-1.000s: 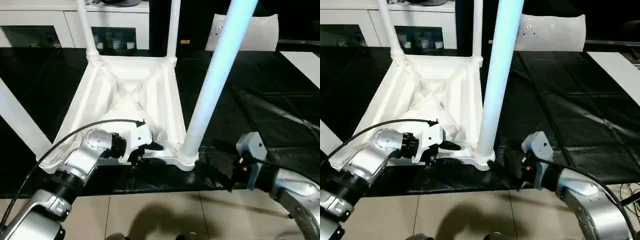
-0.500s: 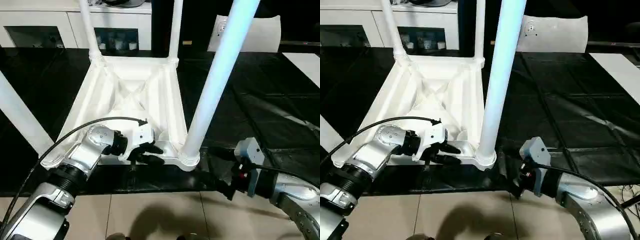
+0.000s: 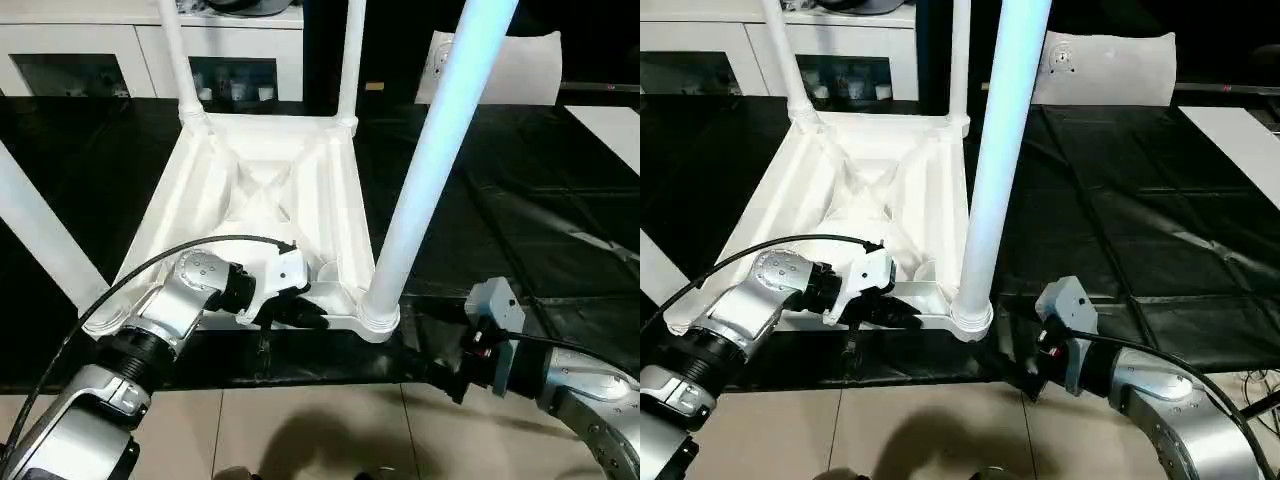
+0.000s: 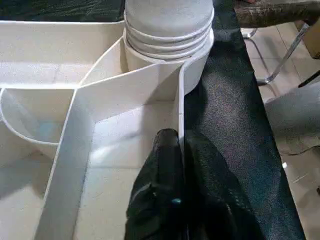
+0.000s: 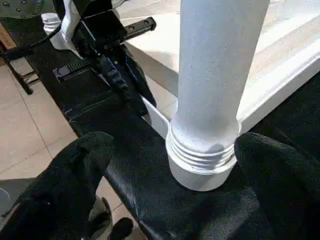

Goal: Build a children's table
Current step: Rotate leg to tighten

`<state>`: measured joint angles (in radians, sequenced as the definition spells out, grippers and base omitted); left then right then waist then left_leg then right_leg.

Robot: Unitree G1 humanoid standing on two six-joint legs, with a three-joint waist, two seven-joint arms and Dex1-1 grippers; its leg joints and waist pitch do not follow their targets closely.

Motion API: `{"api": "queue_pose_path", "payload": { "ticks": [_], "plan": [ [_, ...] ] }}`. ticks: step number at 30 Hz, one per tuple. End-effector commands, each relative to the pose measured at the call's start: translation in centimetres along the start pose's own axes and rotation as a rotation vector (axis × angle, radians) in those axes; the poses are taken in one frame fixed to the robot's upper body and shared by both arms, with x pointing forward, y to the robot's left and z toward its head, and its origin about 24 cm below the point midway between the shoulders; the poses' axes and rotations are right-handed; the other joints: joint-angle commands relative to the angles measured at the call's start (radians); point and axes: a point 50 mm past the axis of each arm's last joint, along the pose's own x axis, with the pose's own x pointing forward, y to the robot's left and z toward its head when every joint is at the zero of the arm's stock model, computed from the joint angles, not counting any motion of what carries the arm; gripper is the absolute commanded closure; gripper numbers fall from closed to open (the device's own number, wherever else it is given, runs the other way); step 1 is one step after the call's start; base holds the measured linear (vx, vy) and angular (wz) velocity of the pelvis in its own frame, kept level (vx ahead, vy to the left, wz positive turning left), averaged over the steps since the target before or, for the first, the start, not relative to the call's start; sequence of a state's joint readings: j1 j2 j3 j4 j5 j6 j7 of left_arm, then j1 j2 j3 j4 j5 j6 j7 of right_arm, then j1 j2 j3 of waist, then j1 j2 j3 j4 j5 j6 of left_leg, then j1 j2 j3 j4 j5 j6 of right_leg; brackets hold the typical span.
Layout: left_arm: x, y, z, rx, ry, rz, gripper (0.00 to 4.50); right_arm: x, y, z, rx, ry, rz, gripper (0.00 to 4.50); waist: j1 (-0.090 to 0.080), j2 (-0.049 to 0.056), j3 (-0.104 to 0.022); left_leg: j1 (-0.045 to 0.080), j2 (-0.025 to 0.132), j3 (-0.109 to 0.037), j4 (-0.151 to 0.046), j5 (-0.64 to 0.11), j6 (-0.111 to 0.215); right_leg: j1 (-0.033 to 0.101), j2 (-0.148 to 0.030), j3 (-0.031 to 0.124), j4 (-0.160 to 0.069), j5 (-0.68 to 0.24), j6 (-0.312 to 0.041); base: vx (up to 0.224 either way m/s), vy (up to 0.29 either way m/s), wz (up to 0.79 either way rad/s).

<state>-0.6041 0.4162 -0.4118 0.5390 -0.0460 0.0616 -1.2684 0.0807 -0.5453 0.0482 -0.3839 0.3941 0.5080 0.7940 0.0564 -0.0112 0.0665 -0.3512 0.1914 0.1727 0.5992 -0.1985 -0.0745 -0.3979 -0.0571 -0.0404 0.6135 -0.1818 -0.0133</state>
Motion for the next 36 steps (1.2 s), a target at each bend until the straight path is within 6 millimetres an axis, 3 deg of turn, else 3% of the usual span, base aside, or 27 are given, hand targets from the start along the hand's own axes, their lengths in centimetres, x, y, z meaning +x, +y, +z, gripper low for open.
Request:
{"api": "queue_pose_path", "payload": {
  "ticks": [1,7,10,13,14,15,17,18,20,21,26,29,30,33,34,36],
  "plan": [
    [0.2,-0.2,-0.6,-0.021,0.028,-0.022,4.39,0.0,-0.3,0.2,-0.024,0.006,-0.001,0.0,0.005,-0.004,-0.069,-0.002,0.031,-0.009,-0.067,-0.171,0.027,0.051,-0.073,0.044,-0.082,-0.273,-0.17,0.0,0.0,0.0],
    [-0.4,-0.1,-1.3,-0.054,0.03,0.028,4.39,0.3,-0.8,0.4,-0.02,-0.024,-0.047,0.0,0.005,-0.001,-0.068,-0.002,0.03,-0.01,-0.067,-0.176,0.026,0.051,-0.073,0.043,-0.083,-0.282,-0.169,0.0,0.0,0.0],
    [-1.5,0.3,-1.9,-0.083,0.024,0.099,4.39,0.5,-1.2,0.6,-0.021,-0.044,-0.074,0.0,0.0,-0.007,-0.068,-0.002,0.028,-0.009,-0.067,-0.183,0.024,0.05,-0.072,0.042,-0.087,-0.314,-0.16,0.0,0.0,0.0],
    [-4.6,0.4,-3.4,-0.14,0.048,0.196,4.39,0.8,-1.6,1.0,-0.026,-0.064,-0.081,0.0,-0.007,-0.005,-0.066,-0.006,0.025,-0.011,-0.067,-0.197,0.017,0.049,-0.073,0.04,-0.089,-0.381,-0.136,0.0,0.0,0.0],
    [-4.6,0.4,-3.4,-0.14,0.048,0.196,4.39,0.8,-1.6,1.0,-0.026,-0.064,-0.081,0.0,-0.018,-0.008,-0.063,-0.016,0.021,-0.014,-0.07,-0.198,0.016,0.055,-0.073,0.037,-0.092,-0.42,-0.118,0.0,0.0,0.0],
    [-4.9,0.3,-3.6,-0.146,0.054,0.198,4.39,0.9,-1.7,1.0,-0.027,-0.064,-0.08,0.0,-0.017,-0.002,-0.064,-0.011,0.022,-0.015,-0.069,-0.21,0.014,0.049,-0.073,0.036,-0.1,-0.468,-0.097,0.0,0.0,0.0],
    [-5.3,0.0,-3.9,-0.15,0.062,0.195,4.39,1.0,-1.7,1.0,-0.03,-0.067,-0.077,0.0,-0.021,-0.007,-0.064,-0.012,0.024,-0.017,-0.071,-0.206,0.015,0.048,-0.074,0.035,-0.098,-0.479,-0.088,0.0,0.0,0.0],
    [-6.5,-0.8,-4.6,-0.174,0.084,0.196,4.39,1.3,-1.9,1.2,-0.038,-0.069,-0.068,0.0,-0.023,-0.014,-0.064,-0.01,0.024,-0.016,-0.07,-0.208,0.018,0.044,-0.072,0.035,-0.1,-0.479,-0.086,0.0,0.0,0.0],
    [-7.0,-1.2,-4.9,-0.182,0.094,0.198,4.39,1.5,-2.0,1.3,-0.042,-0.071,-0.064,0.0,-0.031,-0.008,-0.065,-0.015,0.029,-0.02,-0.074,-0.2,0.015,0.046,-0.074,0.035,-0.089,-0.432,-0.11,0.0,0.0,0.0],
    [-7.3,-1.4,-5.0,-0.184,0.097,0.197,4.39,1.6,-2.0,1.4,-0.044,-0.073,-0.061,0.0,-0.035,-0.01,-0.066,-0.005,0.031,-0.016,-0.073,-0.211,0.018,0.037,-0.069,0.037,-0.089,-0.4,-0.127,0.0,0.0,0.0],
    [-6.7,-2.4,-4.2,-0.143,0.028,0.098,4.39,2.3,-2.1,1.6,-0.054,-0.074,-0.025,0.0,-0.034,-0.013,-0.068,-0.001,0.033,-0.012,-0.071,-0.194,0.027,0.04,-0.071,0.04,-0.078,-0.31,-0.176,0.0,0.0,0.0],
    [-4.2,-2.9,-2.7,-0.074,-0.027,-0.023,4.39,3.6,-2.0,1.9,-0.066,-0.093,0.055,0.0,-0.021,-0.015,-0.07,0.003,0.035,-0.007,-0.07,-0.175,0.028,0.04,-0.073,0.042,-0.073,-0.259,-0.196,0.0,0.0,0.0],
    [-3.9,-3.0,-2.6,-0.06,-0.021,-0.038,4.39,3.8,-1.9,2.0,-0.065,-0.1,0.079,0.0,-0.021,-0.02,-0.069,0.003,0.035,-0.007,-0.071,-0.175,0.031,0.04,-0.072,0.041,-0.074,-0.257,-0.198,0.0,0.0,0.0],
    [-3.3,-2.9,-2.5,-0.036,0.003,-0.07,4.39,4.0,-1.5,2.1,-0.062,-0.102,0.165,0.0,-0.003,-0.018,-0.069,0.007,0.035,-0.004,-0.07,-0.183,0.034,0.039,-0.073,0.043,-0.076,-0.273,-0.188,0.0,0.0,0.0],
    [-3.1,-2.8,-2.4,-0.023,0.008,-0.085,4.5,4.0,-1.4,2.0,-0.06,-0.1,0.201,0.28,0.001,-0.018,-0.069,0.008,0.036,-0.004,-0.07,-0.181,0.033,0.039,-0.074,0.043,-0.075,-0.271,-0.186,0.0,0.0,0.0],
    [-2.6,-2.6,-2.1,-0.005,0.01,-0.104,4.5,4.0,-1.4,1.9,-0.072,-0.084,0.239,0.35,0.011,-0.02,-0.068,0.008,0.036,-0.004,-0.071,-0.185,0.028,0.039,-0.074,0.043,-0.077,-0.282,-0.174,0.0,0.0,0.0]
  ]
}}
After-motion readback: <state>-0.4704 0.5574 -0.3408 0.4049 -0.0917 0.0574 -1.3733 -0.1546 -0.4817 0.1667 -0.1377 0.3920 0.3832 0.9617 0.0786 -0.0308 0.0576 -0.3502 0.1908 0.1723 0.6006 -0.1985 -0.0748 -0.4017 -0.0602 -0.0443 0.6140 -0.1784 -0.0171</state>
